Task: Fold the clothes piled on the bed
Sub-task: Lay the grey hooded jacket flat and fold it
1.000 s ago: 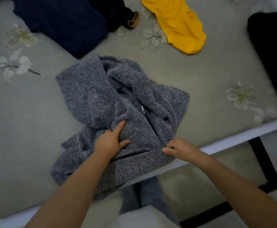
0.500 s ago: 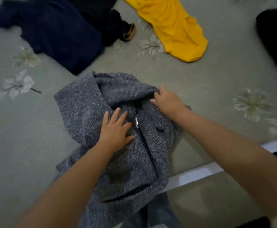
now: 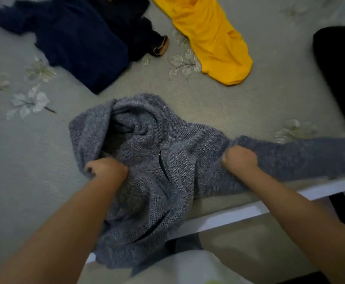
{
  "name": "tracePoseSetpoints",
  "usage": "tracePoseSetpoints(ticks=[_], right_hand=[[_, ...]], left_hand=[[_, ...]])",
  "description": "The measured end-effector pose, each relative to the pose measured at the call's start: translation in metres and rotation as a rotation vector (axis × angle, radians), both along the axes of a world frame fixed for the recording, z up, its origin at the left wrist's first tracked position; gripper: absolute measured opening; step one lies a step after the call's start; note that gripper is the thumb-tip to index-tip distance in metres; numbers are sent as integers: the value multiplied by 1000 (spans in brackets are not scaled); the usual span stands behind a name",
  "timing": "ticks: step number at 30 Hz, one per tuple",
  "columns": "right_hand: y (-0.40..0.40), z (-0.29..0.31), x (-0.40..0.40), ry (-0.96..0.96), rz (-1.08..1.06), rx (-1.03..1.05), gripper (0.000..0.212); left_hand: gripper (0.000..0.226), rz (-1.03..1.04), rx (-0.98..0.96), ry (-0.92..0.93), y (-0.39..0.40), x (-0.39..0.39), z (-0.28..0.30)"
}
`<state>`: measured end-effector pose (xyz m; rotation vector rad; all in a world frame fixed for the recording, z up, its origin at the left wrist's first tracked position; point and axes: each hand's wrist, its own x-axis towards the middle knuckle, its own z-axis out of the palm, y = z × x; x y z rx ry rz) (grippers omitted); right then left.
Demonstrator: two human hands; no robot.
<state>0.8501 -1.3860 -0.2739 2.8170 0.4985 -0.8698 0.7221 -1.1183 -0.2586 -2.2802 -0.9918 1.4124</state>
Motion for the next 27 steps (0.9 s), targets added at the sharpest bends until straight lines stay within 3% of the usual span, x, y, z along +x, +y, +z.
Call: tracePoseSetpoints(ticks=[1, 3, 5, 6, 7, 9, 11, 12, 19, 24, 27], right_hand=[[23, 2, 2, -63, 59, 110, 28], [60, -1, 11, -136, 171, 305, 28], [83, -12, 24, -115, 208, 362, 41], [90, -20, 30, -79, 188, 325, 52], [96, -29, 36, -40, 149, 280, 62], [103, -51, 47, 36, 75, 267, 75], [99, -66, 51, 82, 92, 265, 81], [98, -72, 52, 72, 117, 271, 83], [86, -101, 43, -197, 239, 372, 83], [68, -105, 47, -177, 116, 282, 83], [56, -104, 47, -207, 72, 230, 89]], left_hand=[[54, 25, -2, 28, -1, 1, 1], [44, -136, 11, -16, -2, 5, 0], [30, -337, -50, -251, 0, 16, -5], [27, -339, -148, -380, -2, 24, -9], [30, -256, -247, -503, -1, 32, -17], [44, 142, -347, -667, 5, 52, -30], [57, 465, -375, -705, 19, 65, -42], [61, 516, -389, -704, 26, 67, -51], [78, 320, -482, -753, 54, 32, -93], [71, 338, -437, -708, 72, 16, -90], [73, 486, -280, -814, 78, -26, -85]])
